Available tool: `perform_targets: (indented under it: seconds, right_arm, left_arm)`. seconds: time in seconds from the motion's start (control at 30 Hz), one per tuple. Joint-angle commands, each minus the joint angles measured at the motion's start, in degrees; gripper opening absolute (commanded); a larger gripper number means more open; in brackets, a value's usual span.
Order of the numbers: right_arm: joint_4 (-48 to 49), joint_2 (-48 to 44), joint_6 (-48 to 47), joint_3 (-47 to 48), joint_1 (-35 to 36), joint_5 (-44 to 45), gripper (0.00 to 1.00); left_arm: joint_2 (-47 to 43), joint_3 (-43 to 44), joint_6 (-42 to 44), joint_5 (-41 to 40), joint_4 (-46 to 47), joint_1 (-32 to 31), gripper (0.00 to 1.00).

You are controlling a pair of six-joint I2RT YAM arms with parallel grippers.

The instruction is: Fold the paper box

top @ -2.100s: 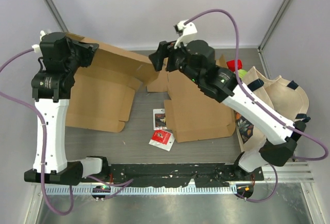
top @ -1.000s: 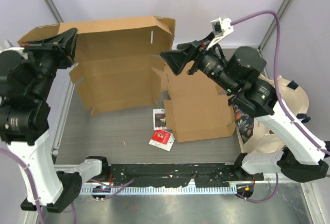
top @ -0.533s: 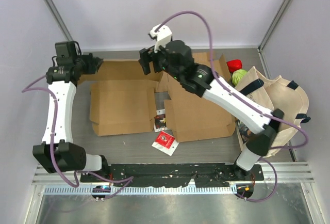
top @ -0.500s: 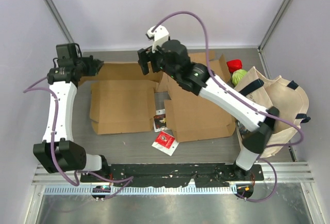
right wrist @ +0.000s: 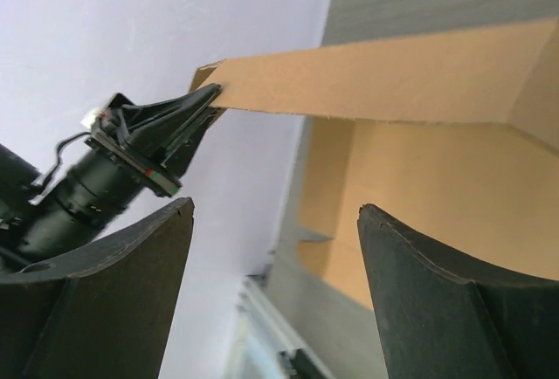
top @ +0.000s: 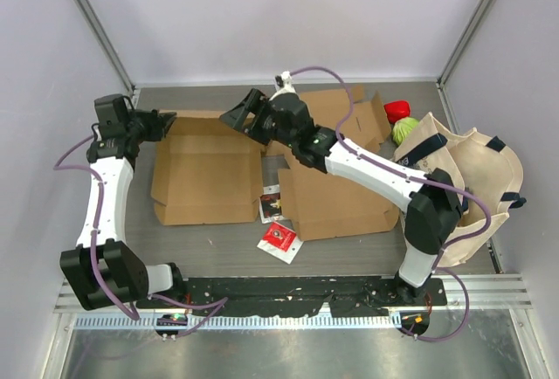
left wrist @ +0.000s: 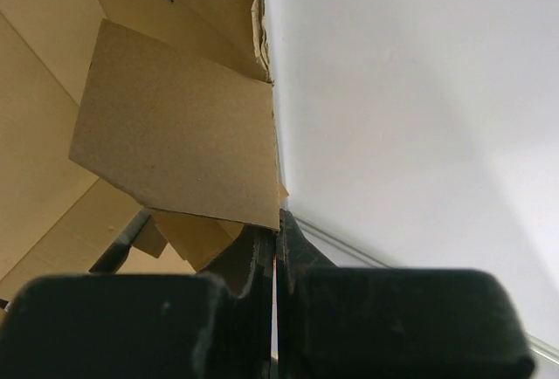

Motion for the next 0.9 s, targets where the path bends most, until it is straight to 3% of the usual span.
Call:
perform_targets:
  seconds: [0.0, 0.23, 0.37, 0.63, 0.77, 0.87]
  right_arm:
    - [19.65, -0.25, 23.12, -4.59, -0.11, -5.1, 0.81]
    - [25.78, 6.06, 40.88, -5.65, -1.25, -2.29, 0.77]
    - [22.74, 9.42, 47.64, -3.27, -0.99, -2.03, 0.74]
    - [16.42, 11.0, 48.98, 0.67, -0.81, 3.69, 0.66]
    - [17.03, 12.23, 50.83, 1.47, -0.64, 5.36, 0.38]
    - [15.18, 14.51, 50.48, 5.15, -0.72, 5.36, 0.34]
  left_arm:
    - [-2.7, -0.62, 2.34, 3.56, 4.29, 0.71, 0.0]
    - [-3.14, -0.62, 4.1, 4.7, 3.58, 0.97, 0.0]
    - [-2.79, -0.36, 4.62, 5.76, 3.85, 1.06, 0.0]
    - [-3.84, 0.26, 6.82, 5.59, 1.83, 1.06, 0.0]
    - [-4.45, -0.18, 7.08, 6.28, 2.27, 1.06, 0.0]
    - [-5.51, -1.23, 8.22, 6.02, 2.09, 1.06, 0.0]
